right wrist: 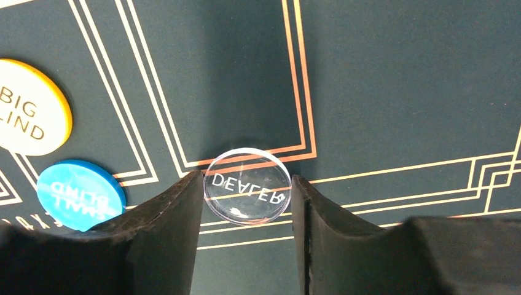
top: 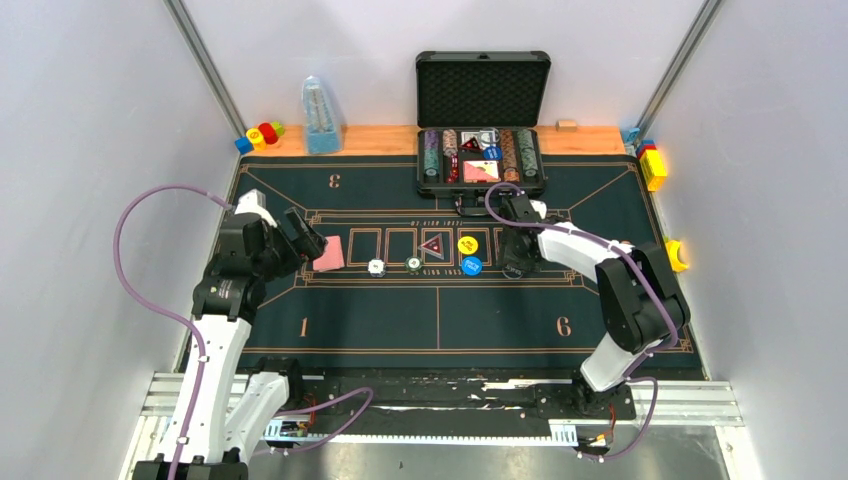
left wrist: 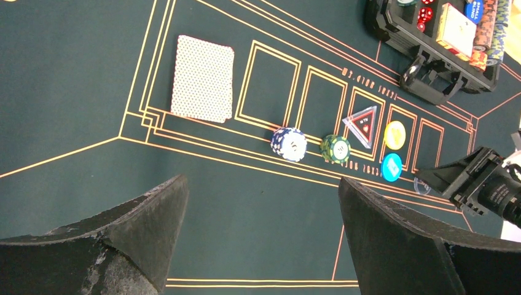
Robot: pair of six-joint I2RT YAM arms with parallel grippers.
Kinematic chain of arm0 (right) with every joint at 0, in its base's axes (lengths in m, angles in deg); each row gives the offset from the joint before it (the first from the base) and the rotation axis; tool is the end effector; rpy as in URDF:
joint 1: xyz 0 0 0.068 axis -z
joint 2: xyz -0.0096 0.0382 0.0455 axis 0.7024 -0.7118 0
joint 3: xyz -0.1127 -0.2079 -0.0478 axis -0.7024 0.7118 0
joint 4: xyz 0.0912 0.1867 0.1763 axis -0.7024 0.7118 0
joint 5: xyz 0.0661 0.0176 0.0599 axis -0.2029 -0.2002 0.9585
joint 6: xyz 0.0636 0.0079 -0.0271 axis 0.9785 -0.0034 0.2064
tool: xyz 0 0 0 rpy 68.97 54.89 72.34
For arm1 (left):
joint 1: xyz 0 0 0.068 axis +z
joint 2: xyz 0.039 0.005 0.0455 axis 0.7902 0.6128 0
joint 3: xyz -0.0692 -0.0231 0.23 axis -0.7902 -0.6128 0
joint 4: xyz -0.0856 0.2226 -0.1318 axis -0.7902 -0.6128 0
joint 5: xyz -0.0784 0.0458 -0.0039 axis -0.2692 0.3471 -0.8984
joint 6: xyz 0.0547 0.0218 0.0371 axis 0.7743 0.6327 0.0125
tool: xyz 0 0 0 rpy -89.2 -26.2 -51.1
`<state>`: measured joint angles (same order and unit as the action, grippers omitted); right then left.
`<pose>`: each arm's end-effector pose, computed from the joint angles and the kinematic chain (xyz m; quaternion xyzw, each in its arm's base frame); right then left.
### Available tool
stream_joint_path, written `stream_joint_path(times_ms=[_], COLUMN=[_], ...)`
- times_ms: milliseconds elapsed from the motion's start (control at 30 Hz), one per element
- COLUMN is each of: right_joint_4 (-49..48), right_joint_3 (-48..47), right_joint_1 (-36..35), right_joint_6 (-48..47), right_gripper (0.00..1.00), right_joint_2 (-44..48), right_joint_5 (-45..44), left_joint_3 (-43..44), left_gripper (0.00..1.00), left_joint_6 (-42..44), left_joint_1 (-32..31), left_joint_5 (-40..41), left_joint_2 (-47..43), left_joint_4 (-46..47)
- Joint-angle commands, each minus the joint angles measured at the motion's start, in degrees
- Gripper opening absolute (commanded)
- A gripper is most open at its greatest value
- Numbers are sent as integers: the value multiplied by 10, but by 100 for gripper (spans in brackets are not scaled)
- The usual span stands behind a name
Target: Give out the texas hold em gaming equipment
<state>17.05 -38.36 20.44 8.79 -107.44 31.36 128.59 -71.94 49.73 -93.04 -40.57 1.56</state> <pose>0.2987 0.1210 0.1023 0.0726 0.9760 -0.0123 0.2049 0.2071 -0.0137 0.2836 -0.2245 0.8590 -0.1786 0.4241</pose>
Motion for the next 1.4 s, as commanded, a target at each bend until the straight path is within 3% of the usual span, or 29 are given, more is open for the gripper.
stream_joint_path(times_ms=[0, 267, 467, 667, 867, 967, 1033, 1100, 1200, 1367], right_joint_4=[-10, 15, -19, -85, -89, -95, -98, -97, -98, -97], right_joint_3=[-2, -20, -53, -97, -188, -202, -201, -204, -196, -123], right_joint_1=[-12, -52, -203, -360, -430, -432, -432, -432, -431, -403], right_joint_6=[13, 0, -44, -38, -52, -46, -42, -35, -32, -12], right_gripper=[41, 30, 29, 29, 34, 41, 56, 80, 99, 100], right_joint_2=[-3, 91, 146, 40, -111, -147, -155, -152, -118, 12], right_joint_5=[-5, -22, 40, 78, 53, 54, 55, 49, 31, -47], left_joint_3=[-2, -3, -8, 4, 8, 10, 11, 8, 10, 20], left_gripper=[100, 100, 100, 100, 100, 100, 100, 100, 100, 100], left_joint_6=[5, 5, -2, -3, -6, -8, -10, -11, -11, -3], left_joint_1=[4, 4, 4, 4, 4, 4, 4, 4, 4, 4], left_joint_5=[-4, -12, -9, -2, 20, 35, 43, 44, 43, 34], left_joint_2=[-1, 6, 15, 27, 6, -2, -8, -13, -17, -13], left_joint_4=[14, 13, 16, -10, -35, -53, -60, -62, -69, -68])
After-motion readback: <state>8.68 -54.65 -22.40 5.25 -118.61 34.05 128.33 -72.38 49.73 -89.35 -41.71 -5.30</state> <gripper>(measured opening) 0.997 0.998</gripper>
